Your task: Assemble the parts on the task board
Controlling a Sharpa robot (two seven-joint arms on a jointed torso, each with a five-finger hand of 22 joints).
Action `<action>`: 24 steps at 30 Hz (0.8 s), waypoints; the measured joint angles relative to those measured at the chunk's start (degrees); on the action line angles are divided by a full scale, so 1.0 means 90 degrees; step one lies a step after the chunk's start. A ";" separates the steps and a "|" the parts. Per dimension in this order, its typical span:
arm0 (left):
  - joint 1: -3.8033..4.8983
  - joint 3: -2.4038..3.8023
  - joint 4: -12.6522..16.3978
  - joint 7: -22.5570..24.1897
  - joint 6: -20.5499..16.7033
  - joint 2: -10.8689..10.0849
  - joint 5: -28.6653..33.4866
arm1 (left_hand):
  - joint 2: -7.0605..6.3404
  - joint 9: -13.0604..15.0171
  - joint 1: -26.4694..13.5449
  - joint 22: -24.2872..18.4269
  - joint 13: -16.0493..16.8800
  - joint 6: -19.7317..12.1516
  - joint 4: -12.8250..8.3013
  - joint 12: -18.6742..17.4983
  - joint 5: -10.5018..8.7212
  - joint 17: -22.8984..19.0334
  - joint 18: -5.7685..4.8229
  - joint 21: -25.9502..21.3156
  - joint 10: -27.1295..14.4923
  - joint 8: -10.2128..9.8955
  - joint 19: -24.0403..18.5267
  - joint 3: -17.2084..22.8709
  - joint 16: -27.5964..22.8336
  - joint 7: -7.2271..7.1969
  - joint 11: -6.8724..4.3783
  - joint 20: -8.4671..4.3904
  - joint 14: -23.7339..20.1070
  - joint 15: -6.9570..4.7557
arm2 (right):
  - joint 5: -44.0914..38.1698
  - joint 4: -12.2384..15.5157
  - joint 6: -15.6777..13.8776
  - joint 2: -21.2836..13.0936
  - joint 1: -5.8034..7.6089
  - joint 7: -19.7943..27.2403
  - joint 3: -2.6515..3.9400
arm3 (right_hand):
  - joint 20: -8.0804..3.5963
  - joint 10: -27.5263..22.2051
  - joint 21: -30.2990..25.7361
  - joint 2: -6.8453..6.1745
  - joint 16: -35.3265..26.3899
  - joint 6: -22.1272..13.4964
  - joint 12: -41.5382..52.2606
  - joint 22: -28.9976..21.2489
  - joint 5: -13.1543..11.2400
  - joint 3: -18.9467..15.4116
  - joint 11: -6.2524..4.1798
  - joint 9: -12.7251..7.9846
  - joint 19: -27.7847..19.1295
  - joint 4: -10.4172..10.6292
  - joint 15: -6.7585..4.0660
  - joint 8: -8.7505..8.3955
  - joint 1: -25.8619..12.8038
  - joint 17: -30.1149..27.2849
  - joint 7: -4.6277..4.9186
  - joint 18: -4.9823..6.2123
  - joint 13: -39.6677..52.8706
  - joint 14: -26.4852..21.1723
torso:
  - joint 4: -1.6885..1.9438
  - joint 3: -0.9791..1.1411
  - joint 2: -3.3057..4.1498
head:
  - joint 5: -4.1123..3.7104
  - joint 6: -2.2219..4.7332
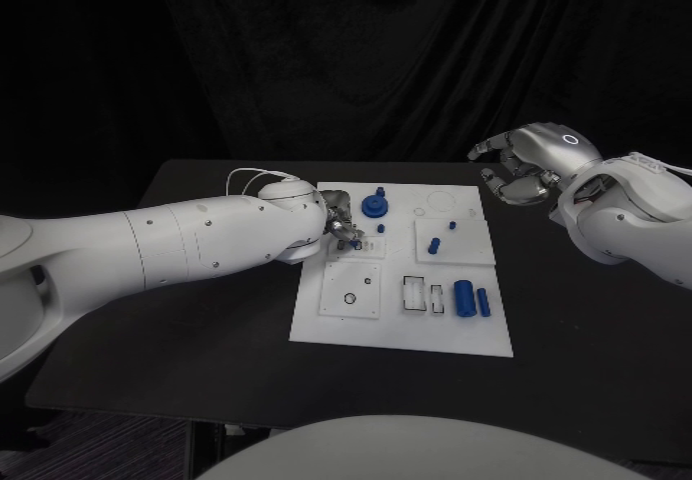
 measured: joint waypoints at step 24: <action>-0.0033 0.0011 -0.0016 0.0071 0.0011 0.0051 -0.0004 | -0.0015 0.0006 -0.0065 0.0000 0.0000 0.0028 -0.0009 0.0000 -0.0004 0.0000 0.0000 -0.0024 0.0000 -0.0002 0.0000 0.0045 0.0000 0.0028 0.0000 0.0000 0.0000 0.0000 | 0.0000 -0.0009 0.0040 0.0017 0.0000 -0.0039 0.0000 | 0.0000 0.0000 0.0000 0.0000 0.0000 0.0000 0.0000 -0.0002 0.0000 0.0029 0.0000 0.0000 0.0000 -0.0025 0.0000 0.0000 0.0000 0.0000 0.0000 0.0000 -0.0001 0.0000 | 0.0001 -0.0004 0.0007 | 0.0021 -0.0001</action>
